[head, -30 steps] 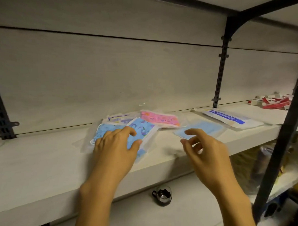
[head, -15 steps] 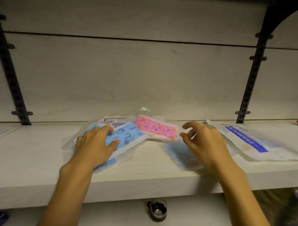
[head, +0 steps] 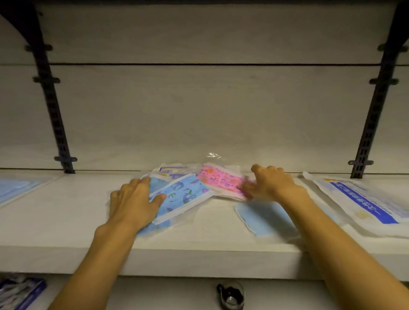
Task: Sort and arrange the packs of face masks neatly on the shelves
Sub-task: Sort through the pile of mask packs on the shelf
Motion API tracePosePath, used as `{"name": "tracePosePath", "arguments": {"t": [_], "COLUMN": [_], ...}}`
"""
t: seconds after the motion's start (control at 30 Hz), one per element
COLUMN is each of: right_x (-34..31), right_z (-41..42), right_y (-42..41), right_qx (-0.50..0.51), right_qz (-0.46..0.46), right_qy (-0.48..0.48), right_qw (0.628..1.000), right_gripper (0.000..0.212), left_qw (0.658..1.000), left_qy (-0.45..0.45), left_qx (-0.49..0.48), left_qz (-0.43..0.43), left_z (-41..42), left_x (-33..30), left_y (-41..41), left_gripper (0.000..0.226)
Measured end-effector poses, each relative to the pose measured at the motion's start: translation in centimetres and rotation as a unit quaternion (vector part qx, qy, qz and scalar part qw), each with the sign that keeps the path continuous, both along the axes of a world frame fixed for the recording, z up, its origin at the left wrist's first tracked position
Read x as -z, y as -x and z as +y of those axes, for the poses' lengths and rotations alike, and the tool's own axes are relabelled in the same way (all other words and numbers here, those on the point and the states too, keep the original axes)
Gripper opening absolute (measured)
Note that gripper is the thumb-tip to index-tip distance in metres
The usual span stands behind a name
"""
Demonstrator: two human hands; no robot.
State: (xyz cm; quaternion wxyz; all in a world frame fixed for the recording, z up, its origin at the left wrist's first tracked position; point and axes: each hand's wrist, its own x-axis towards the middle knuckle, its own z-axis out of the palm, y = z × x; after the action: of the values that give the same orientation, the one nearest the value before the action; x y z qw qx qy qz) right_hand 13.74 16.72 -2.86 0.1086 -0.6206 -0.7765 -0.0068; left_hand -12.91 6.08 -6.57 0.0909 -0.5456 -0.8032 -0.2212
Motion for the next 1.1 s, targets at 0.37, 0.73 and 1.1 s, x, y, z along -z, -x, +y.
{"name": "tracePosePath", "arguments": {"t": [0.37, 0.73, 1.1], "right_x": [0.6, 0.7, 0.8], "right_z": [-0.5, -2.0, -1.7], "right_y": [-0.8, -0.9, -1.2], "right_qx": [0.077, 0.112, 0.080], "right_qz": [0.091, 0.038, 0.075], "right_qy": [-0.009, 0.040, 0.038], "right_qw": [0.993, 0.992, 0.993], "right_gripper": [0.095, 0.084, 0.077], "left_qw": [0.999, 0.994, 0.985], "left_qy": [-0.017, -0.100, -0.117], "left_qx": [-0.025, 0.008, 0.052], "left_qz": [0.021, -0.052, -0.118], "left_z": [0.3, -0.5, -0.7], "left_x": [-0.4, -0.6, -0.8], "left_y": [0.1, -0.5, -0.7], "left_gripper": [0.039, 0.020, 0.029]}}
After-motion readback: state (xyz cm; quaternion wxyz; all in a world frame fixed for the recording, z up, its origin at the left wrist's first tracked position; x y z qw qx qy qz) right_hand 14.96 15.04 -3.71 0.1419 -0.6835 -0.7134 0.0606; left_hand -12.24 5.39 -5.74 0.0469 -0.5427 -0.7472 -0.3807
